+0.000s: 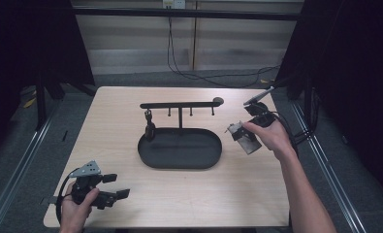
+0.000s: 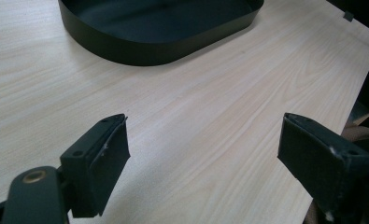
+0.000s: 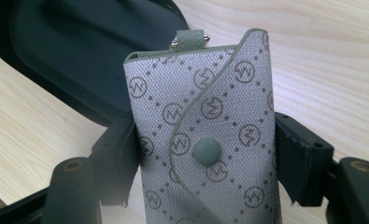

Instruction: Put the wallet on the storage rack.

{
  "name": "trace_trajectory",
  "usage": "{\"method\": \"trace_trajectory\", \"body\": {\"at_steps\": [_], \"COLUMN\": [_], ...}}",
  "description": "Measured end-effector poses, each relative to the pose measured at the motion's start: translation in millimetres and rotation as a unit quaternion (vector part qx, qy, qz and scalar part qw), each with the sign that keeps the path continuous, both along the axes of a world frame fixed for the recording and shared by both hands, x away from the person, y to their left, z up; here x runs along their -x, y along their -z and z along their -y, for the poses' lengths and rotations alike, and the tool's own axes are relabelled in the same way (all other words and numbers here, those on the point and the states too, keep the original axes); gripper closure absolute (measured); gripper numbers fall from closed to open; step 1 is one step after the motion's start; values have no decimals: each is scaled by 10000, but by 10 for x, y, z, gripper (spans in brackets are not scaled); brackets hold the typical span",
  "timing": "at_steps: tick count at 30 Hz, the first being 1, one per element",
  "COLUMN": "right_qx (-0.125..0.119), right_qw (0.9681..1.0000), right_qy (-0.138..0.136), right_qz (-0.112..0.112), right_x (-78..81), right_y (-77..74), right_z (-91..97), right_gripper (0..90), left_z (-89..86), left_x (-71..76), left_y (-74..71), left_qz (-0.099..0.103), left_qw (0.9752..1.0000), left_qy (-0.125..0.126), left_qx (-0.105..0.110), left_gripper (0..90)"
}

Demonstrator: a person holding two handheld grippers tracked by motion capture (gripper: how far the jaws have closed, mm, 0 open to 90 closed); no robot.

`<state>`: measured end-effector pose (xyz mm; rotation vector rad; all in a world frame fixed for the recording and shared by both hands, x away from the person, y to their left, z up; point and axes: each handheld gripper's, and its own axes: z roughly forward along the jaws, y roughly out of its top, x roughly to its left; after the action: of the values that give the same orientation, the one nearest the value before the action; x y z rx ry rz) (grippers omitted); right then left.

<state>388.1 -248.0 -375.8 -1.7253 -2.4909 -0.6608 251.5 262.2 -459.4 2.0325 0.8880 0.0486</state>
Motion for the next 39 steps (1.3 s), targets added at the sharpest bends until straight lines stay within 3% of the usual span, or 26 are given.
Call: {"method": "trace_trajectory", "body": {"at_steps": [4,13,19,27,39], "right_qx": [-306,-648,-683,-881,-984], "right_qw": [9994,9977,9975,9951,9939], "right_qy": [149,182,124,303,297], "right_qz": [32,49,136,329,400], "right_x": [-11,-27,-51,-90,-167], "right_y": [0,82,163,291,486], "right_z": [-22,-162,-291,-422,-613], "right_gripper": [306,306,306,306,306], "left_z": [0,-9,-22,-20,-27], "left_x": [6,4,-1,-2,-7], "left_y": [-1,-8,-5,-4,-3], "left_qz": [10,22,12,10,-5], "left_qw": [10000,10000,10000,10000,10000], "left_qy": [-27,-18,-81,-77,-61], "left_qx": [-3,-8,0,-4,-13], "left_gripper": [164,166,166,166,165]}}
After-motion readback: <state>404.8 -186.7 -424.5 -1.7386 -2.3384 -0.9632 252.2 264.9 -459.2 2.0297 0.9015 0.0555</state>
